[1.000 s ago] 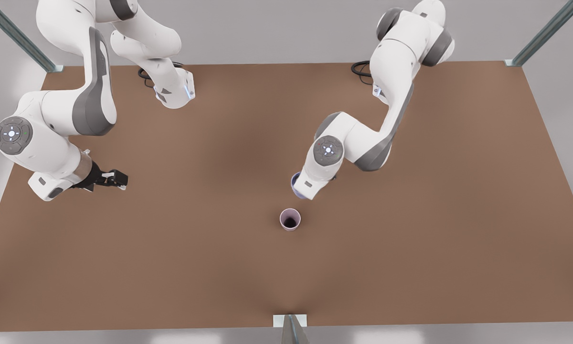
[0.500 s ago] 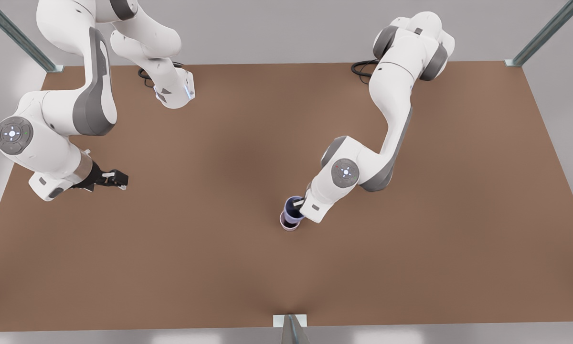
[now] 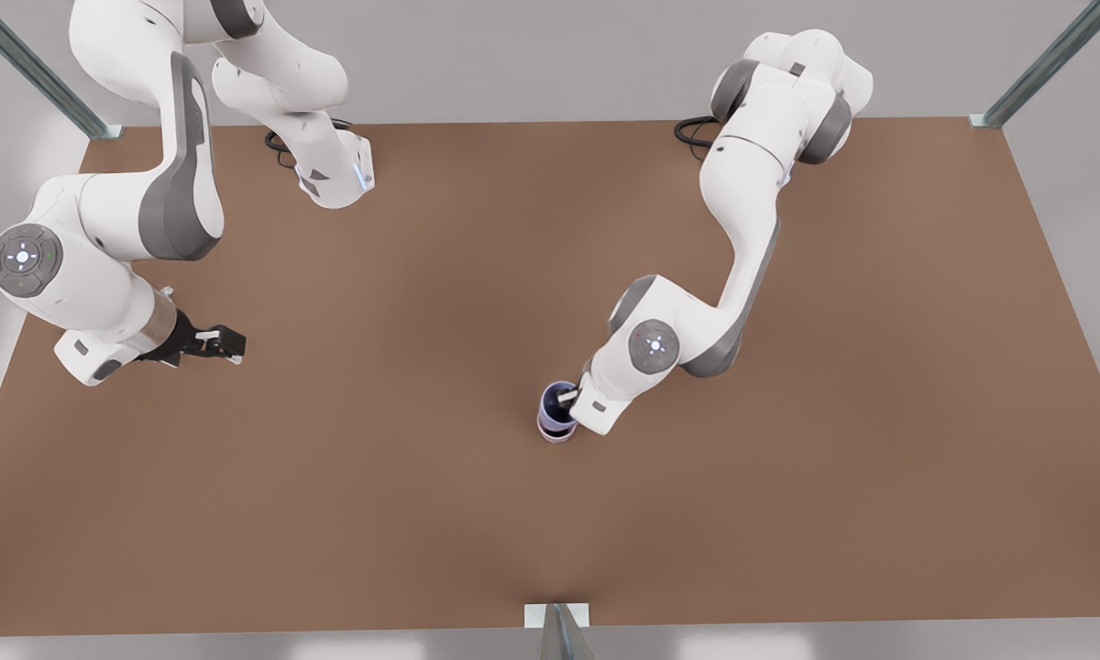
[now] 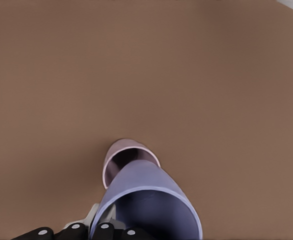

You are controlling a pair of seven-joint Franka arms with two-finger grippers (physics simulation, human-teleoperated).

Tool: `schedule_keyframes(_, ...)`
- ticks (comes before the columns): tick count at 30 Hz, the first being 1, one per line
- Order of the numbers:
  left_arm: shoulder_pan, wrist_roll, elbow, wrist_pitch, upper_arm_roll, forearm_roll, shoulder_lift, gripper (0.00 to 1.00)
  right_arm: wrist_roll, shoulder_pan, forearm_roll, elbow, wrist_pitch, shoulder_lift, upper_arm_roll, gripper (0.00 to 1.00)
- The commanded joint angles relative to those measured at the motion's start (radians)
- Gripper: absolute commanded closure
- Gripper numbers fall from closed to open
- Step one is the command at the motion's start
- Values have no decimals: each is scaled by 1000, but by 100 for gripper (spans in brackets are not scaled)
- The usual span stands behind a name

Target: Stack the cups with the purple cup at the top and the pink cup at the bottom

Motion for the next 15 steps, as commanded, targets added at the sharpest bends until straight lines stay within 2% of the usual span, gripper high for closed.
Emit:
schedule_keyframes(1,0,2,0,1,0,-49,0,79,0,0,0,0,-2,1,1,0)
schedule_keyframes(15,-2,5,-8,3,0,-37,23,79,0,1,0,2,1,1,1,0)
